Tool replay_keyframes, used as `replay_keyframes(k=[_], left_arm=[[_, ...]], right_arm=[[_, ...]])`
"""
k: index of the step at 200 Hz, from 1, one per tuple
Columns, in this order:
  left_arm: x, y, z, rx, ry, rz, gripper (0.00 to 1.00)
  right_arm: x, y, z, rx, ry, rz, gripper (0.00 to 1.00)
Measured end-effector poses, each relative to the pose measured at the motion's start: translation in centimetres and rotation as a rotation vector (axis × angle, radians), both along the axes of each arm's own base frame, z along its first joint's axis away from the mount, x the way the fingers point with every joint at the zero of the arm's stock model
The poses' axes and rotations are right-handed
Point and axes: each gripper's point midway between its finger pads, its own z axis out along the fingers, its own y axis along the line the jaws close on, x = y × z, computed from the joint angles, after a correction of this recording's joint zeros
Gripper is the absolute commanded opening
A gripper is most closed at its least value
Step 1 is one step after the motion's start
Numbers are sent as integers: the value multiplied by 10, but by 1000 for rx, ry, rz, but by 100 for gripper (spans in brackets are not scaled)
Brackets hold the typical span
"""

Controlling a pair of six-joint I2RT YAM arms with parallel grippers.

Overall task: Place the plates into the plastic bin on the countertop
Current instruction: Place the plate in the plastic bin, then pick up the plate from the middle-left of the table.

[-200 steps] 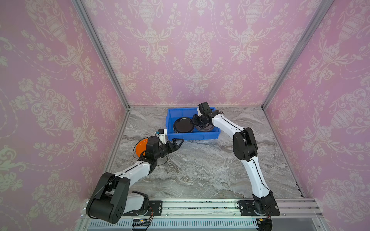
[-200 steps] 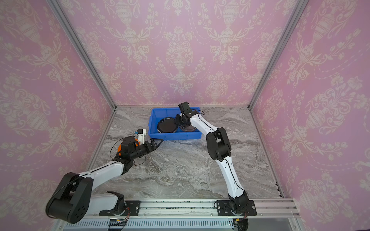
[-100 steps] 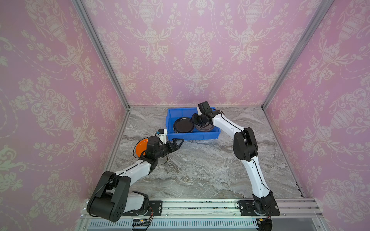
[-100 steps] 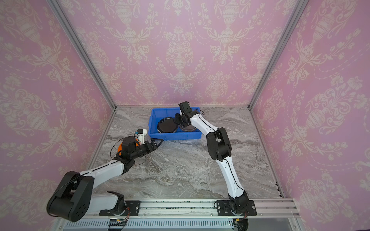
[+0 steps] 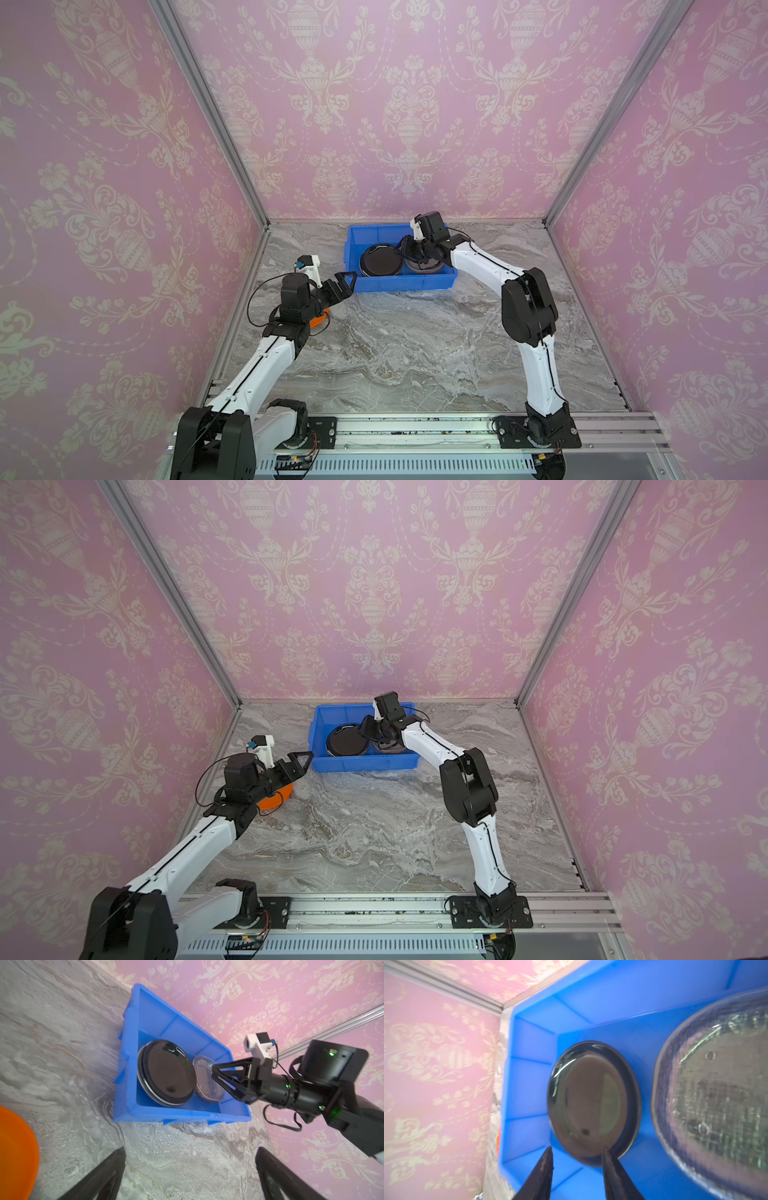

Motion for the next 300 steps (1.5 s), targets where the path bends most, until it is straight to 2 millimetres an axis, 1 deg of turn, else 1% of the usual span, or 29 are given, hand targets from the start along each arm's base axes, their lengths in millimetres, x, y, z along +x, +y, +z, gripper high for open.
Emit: replay_keyframes(k=[11,15,26,35,42,54,61,70,83,92,104,125,150,164,185,204,225,262,281,300], left_arm=[[4,14,4,13,10,35,99],[5,18,5,15,17,45,99],[8,30,4,11,37,77,99],[10,37,3,-2,47,94,99],[11,42,1,-18,58,108,99],[12,48,0,-55,76,130,99],[13,51,-1,-73,84,138,99],[16,54,0,-98,92,147,99],[20,59,3,-131,95,161,99],[24,66,7,-162,95,177,99],[31,78,15,-208,77,206,99],[39,97,25,-289,44,248,99],[46,108,28,-374,23,265,99],[47,109,24,-408,30,267,99],[47,107,20,-435,38,260,99],[46,107,20,-447,33,260,99],[45,106,17,-450,29,260,99],[42,105,9,-452,42,262,99],[42,105,9,-451,43,262,99],[42,105,9,-452,43,262,99]], right_arm=[[-21,13,33,51,-57,25,41],[-28,18,42,67,-73,35,41],[-57,40,70,128,-117,77,41],[-81,59,84,173,-139,119,41],[-100,75,91,205,-145,146,41],[-130,99,91,255,-126,188,41],[-145,112,85,278,-103,209,41],[-163,125,72,297,-58,226,41],[-175,136,51,313,2,222,42],[-177,140,39,323,35,208,42],[-175,143,25,330,69,178,43],[-171,149,12,346,92,139,44],[-168,161,-4,370,130,109,45],[-169,167,-19,375,165,95,45],[-174,174,-50,346,224,76,45],[-177,182,-70,322,258,69,45],[-180,193,-80,315,284,72,45],[-181,213,-90,324,310,75,45],[-179,221,-99,324,329,67,44],[-176,226,-113,316,350,55,44]])
